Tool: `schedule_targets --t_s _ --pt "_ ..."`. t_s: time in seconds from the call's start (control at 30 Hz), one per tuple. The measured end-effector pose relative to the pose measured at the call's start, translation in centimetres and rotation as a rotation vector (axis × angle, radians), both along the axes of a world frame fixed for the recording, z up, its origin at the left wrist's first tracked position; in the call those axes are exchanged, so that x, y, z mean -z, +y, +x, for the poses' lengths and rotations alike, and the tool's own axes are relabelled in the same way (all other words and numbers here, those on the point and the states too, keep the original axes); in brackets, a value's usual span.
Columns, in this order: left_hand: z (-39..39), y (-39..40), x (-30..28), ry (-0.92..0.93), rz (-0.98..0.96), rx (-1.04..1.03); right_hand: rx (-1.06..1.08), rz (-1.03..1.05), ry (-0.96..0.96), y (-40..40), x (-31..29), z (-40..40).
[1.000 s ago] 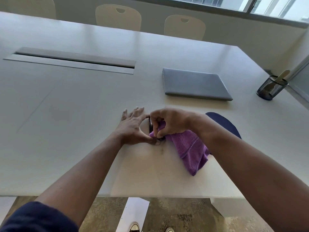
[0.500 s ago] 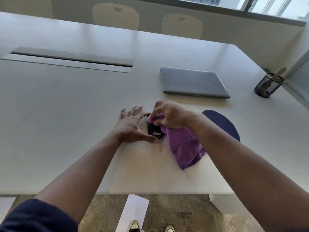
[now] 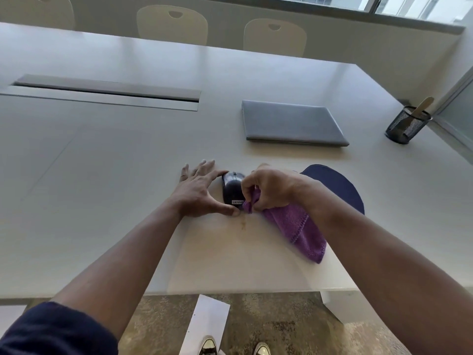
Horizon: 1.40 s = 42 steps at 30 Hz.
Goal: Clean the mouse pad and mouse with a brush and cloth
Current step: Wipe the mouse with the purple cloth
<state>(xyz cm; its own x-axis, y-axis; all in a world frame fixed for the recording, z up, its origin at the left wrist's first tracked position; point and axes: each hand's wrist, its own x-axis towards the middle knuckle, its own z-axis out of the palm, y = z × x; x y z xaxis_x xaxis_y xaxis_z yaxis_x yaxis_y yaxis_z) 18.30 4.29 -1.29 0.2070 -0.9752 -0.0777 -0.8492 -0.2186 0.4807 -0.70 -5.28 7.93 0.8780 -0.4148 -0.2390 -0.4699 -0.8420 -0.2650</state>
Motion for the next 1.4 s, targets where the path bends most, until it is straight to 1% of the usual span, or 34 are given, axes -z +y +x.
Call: schedule_targets --t_s 0.13,0.33,0.5,0.73,0.87,0.97,1.07,1.23,1.4 --pt "0.0 0.0 0.0 -0.007 0.007 0.003 -0.038 0.05 -0.083 0.6 0.2 -0.1" --pt "0.0 0.1 -0.1 -0.001 0.009 0.005 -0.04 0.017 -0.164 0.6 1.2 0.0" --pt "0.0 0.0 -0.1 -0.002 0.009 0.001 -0.011 0.03 -0.148 0.3 1.4 0.2" --pt "-0.2 0.1 -0.2 0.002 0.002 -0.006 0.072 0.032 -0.183 -0.5 1.4 -0.2" --pt "-0.1 0.0 -0.2 -0.014 0.002 -0.005 0.007 0.051 -0.145 0.3 1.3 0.4" --pt "-0.1 0.0 -0.2 -0.022 0.003 -0.001 -0.01 0.055 -0.159 0.5 1.5 0.8" --pt "-0.1 0.1 -0.2 -0.002 0.001 -0.01 0.038 0.063 -0.196 0.0 1.5 0.6" --pt "-0.2 0.1 -0.3 0.003 0.007 -0.008 0.111 0.058 -0.188 -0.5 1.4 0.4" --pt "-0.2 0.1 -0.4 -0.016 0.007 0.001 0.033 0.061 -0.148 0.7 1.6 0.9"
